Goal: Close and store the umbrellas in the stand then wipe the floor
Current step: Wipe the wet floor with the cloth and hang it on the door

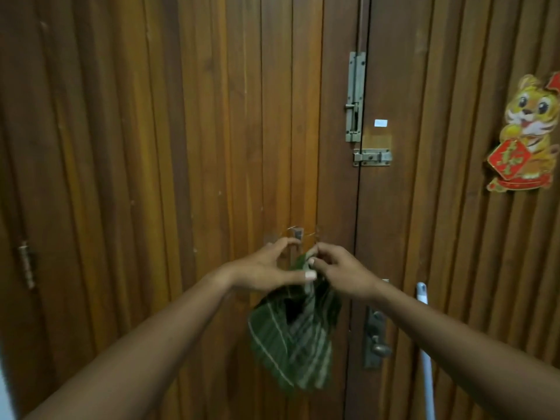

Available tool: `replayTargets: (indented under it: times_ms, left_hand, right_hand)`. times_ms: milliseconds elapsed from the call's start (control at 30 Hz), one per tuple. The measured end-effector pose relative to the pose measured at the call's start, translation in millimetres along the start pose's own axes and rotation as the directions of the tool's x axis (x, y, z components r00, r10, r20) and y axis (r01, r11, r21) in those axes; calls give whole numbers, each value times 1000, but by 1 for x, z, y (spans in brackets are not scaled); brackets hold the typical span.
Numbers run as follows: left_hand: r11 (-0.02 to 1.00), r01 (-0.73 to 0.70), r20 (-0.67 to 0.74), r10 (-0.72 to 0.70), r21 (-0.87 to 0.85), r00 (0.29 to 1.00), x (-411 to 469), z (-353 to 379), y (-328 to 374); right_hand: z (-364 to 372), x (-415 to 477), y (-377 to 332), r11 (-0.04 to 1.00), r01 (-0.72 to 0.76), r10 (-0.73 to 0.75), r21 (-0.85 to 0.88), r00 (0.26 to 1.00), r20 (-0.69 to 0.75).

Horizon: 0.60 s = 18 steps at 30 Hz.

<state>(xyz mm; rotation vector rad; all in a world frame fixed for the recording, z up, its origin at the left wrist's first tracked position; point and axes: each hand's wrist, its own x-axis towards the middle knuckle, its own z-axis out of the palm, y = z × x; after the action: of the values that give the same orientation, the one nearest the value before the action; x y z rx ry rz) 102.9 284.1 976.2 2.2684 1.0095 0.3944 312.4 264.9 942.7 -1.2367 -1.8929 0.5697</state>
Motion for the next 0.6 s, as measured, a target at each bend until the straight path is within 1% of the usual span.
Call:
replayTargets:
  times_ms: [67, 100, 167, 200, 267, 333, 367, 400, 467, 500, 533, 567, 600]
  left_hand:
    - [986, -5, 3, 6, -167, 1000, 20, -1, -11]
    - [978, -5, 1, 5, -209, 1000, 30, -2, -18]
    - [975, 4, -7, -6, -223, 1000, 49, -6, -30]
    - [980, 16, -20, -20, -196, 1000, 57, -7, -34]
    - [997, 29, -126, -38, -71, 991, 71, -9, -35]
    - [995, 9, -271, 19, 102, 963, 86, -9, -36]
    - [989, -19, -330, 66, 144, 942, 93, -10, -38]
    - [987, -59, -385, 114, 150, 916, 100, -11, -40]
    - [975, -124, -505, 201, 183, 839, 112, -13, -44]
    - [952, -123, -557, 265, 281, 787, 118, -13, -47]
    - [898, -91, -586, 355, 431, 728, 123, -12, -48]
    - [812, -36, -582, 448, 582, 679, 127, -11, -50]
    - [727, 16, -561, 515, 686, 648, 132, -8, -52]
  right_hand:
    - [4, 14, 2, 996, 89, -89, 3, 994, 64]
    - [4, 22, 6, 992, 123, -122, -13, 990, 73]
    - [0, 37, 17, 984, 171, -167, -48, 984, 68]
    - [-5, 45, 24, 982, 173, -168, -75, 984, 68]
    - [-20, 61, 37, 982, 153, -141, -113, 984, 106]
    - [-33, 75, 45, 982, 147, -133, -120, 984, 121]
    - [-38, 82, 49, 980, 158, -146, -123, 984, 100]
    - [-42, 89, 52, 978, 170, -162, -124, 985, 66]
    - [-43, 104, 59, 973, 172, -182, -154, 982, -58]
    - [-42, 111, 60, 966, 159, -189, -203, 973, -134]
    - [-41, 117, 61, 950, 144, -204, -278, 959, -197]
    - [-39, 120, 61, 916, 129, -230, -380, 945, -233]
    - [-38, 121, 61, 859, 125, -275, -496, 930, -243]
